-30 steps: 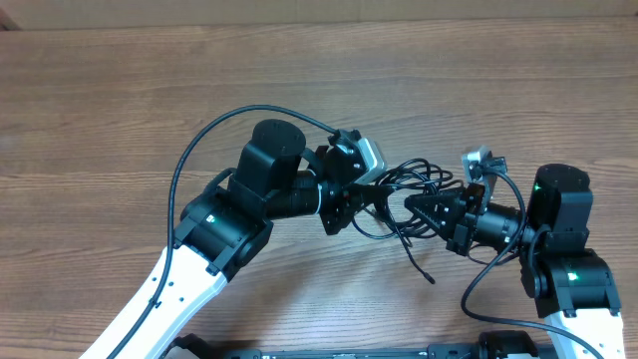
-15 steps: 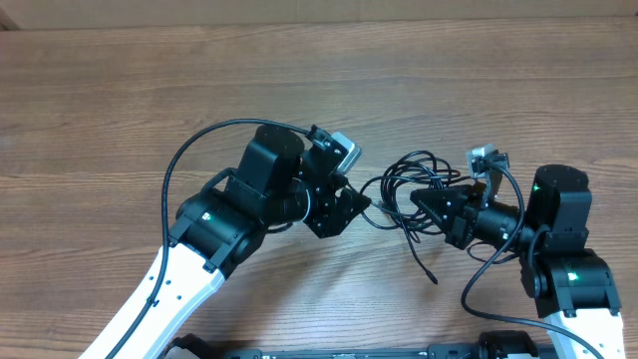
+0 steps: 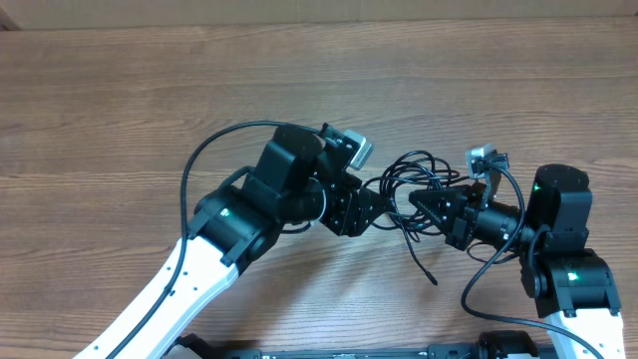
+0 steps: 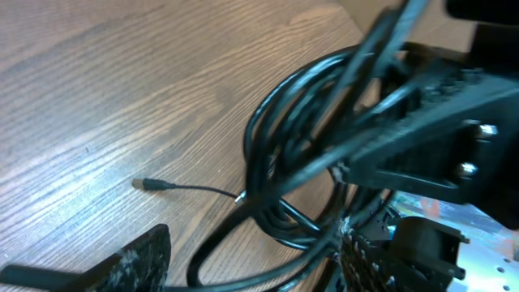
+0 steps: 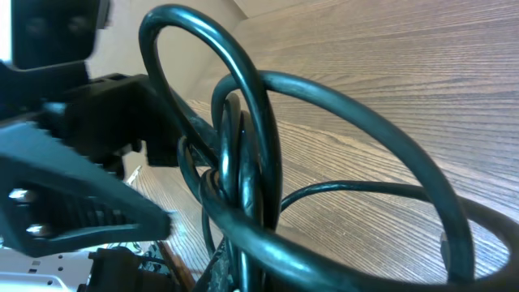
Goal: Untangle cables
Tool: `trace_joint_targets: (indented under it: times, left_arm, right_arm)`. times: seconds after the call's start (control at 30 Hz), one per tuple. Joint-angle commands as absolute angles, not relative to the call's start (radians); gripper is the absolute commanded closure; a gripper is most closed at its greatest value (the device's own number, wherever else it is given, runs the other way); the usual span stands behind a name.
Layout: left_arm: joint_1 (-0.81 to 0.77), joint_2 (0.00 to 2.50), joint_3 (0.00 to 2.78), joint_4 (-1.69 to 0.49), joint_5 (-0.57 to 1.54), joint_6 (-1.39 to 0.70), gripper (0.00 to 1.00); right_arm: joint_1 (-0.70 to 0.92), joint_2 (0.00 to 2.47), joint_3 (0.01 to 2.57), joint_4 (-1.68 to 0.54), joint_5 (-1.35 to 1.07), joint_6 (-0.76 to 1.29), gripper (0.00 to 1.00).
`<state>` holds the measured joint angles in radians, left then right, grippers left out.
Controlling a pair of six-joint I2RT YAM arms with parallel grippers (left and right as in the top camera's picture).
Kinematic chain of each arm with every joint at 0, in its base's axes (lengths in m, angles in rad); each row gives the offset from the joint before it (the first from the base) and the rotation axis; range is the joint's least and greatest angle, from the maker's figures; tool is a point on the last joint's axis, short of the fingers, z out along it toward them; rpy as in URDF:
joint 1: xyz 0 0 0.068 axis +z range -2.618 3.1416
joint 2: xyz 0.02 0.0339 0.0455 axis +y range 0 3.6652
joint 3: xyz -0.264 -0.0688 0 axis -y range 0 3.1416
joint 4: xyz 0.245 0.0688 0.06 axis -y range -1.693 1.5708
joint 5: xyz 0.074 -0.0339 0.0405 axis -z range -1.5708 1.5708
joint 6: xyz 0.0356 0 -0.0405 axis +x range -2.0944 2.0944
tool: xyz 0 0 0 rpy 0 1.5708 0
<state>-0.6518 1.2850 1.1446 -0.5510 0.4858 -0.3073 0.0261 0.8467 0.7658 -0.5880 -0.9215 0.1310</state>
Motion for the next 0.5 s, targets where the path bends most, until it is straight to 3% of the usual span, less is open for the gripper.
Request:
trace_joint_targets:
  times: [0.0, 0.17, 0.33, 0.47]
  left_arm:
    - [-0.660, 1.323, 1.164, -0.545, 0.501, -0.339, 0.35]
    - [-0.662, 1.340, 1.164, -0.537, 0.527, -0.337, 0.46]
    - [-0.662, 1.339, 1.164, -0.526, 0.561, -0.336, 0.44]
    - [-0.661, 1.338, 1.164, -0.515, 0.638, -0.286, 0.51]
  right_arm:
    - [0.027, 0.842, 0.781, -0.576, -0.947, 0.134, 0.96]
    - [0.027, 0.842, 0.781, -0.580, -0.941, 0.130, 0.96]
    - [0.027, 0.842, 0.781, -0.580, -0.937, 0.130, 0.96]
    - [0.027, 0.842, 0.781, -0.580, -0.936, 0.130, 0.96]
